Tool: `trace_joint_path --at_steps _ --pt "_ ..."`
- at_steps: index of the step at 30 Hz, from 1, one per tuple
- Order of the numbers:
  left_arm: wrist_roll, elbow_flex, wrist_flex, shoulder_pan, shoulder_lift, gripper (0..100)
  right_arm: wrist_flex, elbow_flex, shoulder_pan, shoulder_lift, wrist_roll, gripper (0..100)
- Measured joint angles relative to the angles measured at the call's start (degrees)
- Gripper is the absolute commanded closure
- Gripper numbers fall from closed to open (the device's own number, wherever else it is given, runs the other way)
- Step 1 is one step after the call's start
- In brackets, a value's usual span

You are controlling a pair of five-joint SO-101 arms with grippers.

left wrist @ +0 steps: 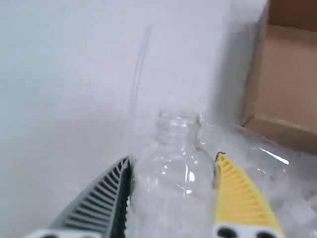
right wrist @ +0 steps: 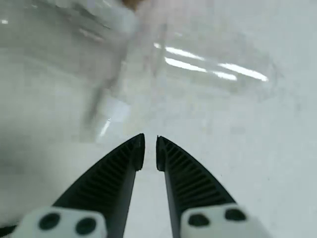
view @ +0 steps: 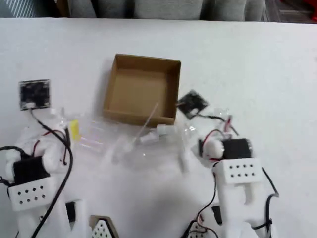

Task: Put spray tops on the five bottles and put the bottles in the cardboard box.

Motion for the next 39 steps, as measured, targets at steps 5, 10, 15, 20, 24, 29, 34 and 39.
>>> trace_joint_path --at_steps 5,10,15,20,24,29,34,39 --pt "4.48 2.29 -4.84 -7.3 -0.18 91 0.09 -0.18 -15.65 0.0 9.93 97.8" --pt "6.95 2.29 -7.12 -12.22 0.26 91 -2.9 -0.18 -28.57 0.0 17.32 86.1" --pt "7.38 0.7 -8.79 -14.07 10.11 91 -11.96 2.02 -35.69 -0.09 18.37 80.8" --pt "9.41 -4.66 -9.14 -17.58 22.07 91 -19.34 4.31 -40.18 1.32 19.08 80.7" --pt "10.9 -5.01 -11.43 -18.55 25.14 91 -24.18 4.31 -40.62 8.79 20.48 80.7" --pt "11.16 -5.1 -11.52 -18.99 25.14 91 -27.34 0.97 -40.88 20.04 21.54 80.7" --pt "11.16 -5.1 -11.78 -18.99 25.14 91 -30.51 -3.25 -40.88 28.92 21.71 80.7" --pt "11.16 -5.1 -11.78 -18.99 25.14 91 -30.77 -7.21 -40.88 36.04 21.71 80.7"
